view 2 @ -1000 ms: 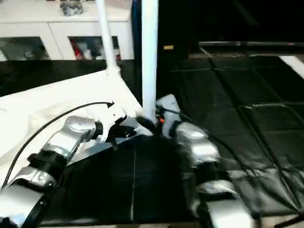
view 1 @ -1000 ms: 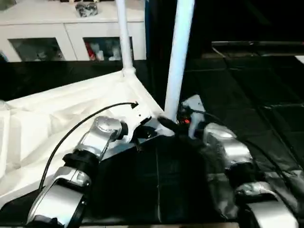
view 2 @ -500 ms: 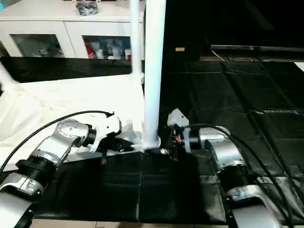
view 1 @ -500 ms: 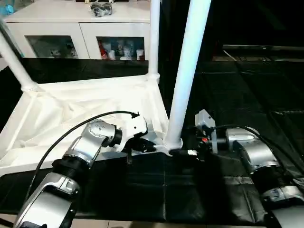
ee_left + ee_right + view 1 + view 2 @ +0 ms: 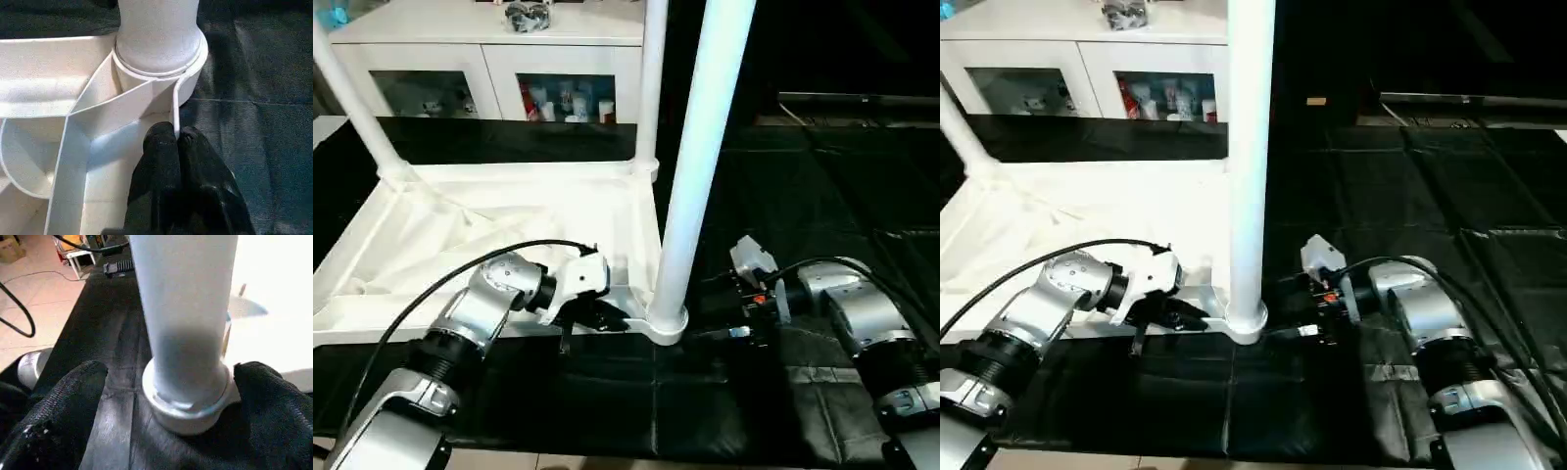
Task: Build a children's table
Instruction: Rotate leg to tighten
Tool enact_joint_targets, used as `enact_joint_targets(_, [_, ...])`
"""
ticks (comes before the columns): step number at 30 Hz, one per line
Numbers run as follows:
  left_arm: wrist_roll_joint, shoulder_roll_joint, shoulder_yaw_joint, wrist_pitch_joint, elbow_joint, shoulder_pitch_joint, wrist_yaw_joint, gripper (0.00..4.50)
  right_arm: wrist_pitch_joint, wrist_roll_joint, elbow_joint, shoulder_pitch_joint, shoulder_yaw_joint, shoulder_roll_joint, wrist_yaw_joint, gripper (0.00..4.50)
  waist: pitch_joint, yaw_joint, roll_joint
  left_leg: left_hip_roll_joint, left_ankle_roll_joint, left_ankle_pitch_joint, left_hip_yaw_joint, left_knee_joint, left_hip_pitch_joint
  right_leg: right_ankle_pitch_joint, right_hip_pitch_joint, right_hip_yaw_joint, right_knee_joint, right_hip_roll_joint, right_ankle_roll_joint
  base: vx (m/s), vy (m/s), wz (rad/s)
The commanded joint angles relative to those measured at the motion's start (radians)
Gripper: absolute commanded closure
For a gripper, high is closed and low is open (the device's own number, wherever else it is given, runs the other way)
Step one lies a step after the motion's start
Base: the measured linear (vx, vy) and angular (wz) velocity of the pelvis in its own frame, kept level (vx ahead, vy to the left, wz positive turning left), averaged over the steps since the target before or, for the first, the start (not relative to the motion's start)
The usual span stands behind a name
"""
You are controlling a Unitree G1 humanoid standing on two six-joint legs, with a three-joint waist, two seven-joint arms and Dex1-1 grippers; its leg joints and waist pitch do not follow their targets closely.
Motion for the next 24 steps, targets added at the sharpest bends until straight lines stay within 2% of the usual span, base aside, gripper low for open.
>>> enact_joint_targets(1, [0.003,0.006,-0.034,-0.014,-0.024,0.006,-0.041,4.50,-0.018,0.010,0.007,-0.017,-0.018,0.003,-0.010,0.05,-0.069,0.000,-0.007,-0.005,0.078,-0.152,0.027,-0.057,-0.011,-0.210,0.071,0.034,-0.046,-0.034,-0.240,0.000,0.000,0.00])
enact_joint_targets(4, [-0.002,0.012,-0.039,-0.011,-0.045,0.017,-0.050,4.50,-0.036,0.011,0.013,-0.026,-0.020,0.023,-0.016,0.05,-0.071,0.001,-0.009,-0.006,0.082,-0.137,0.027,-0.055,-0.013,-0.189,0.072,0.034,-0.041,-0.035,-0.242,0.000,0.000,0.00])
enact_joint_targets(9, [-0.003,0.017,-0.047,-0.004,-0.084,0.040,-0.050,4.50,-0.052,0.010,0.054,-0.043,-0.004,0.076,-0.033,0.05,-0.069,-0.001,-0.007,-0.005,0.082,-0.144,0.027,-0.056,-0.013,-0.206,0.069,0.034,-0.043,-0.034,-0.241,0.000,0.000,0.00])
enact_joint_targets(15, [-0.004,0.018,-0.052,0.004,-0.110,0.055,-0.047,4.50,-0.029,0.021,0.109,-0.073,0.012,0.122,-0.015,0.60,-0.068,-0.001,-0.006,-0.003,0.071,-0.171,0.026,-0.059,-0.011,-0.232,0.067,0.035,-0.044,-0.035,-0.236,0.000,0.000,0.00])
enact_joint_targets(21, [-0.005,0.024,-0.053,0.016,-0.122,0.061,-0.038,4.50,-0.017,0.017,0.138,-0.088,0.020,0.140,0.028,1.11,-0.069,0.001,-0.012,-0.004,0.072,-0.159,0.027,-0.057,-0.013,-0.225,0.068,0.035,-0.042,-0.035,-0.234,0.000,0.000,0.00])
enact_joint_targets(24, [-0.006,0.023,-0.052,0.020,-0.123,0.060,-0.032,4.50,-0.017,0.020,0.145,-0.092,0.019,0.144,0.038,1.42,-0.069,0.001,-0.010,-0.004,0.075,-0.149,0.026,-0.056,-0.013,-0.216,0.068,0.035,-0.040,-0.036,-0.238,0.000,0.000,0.00])
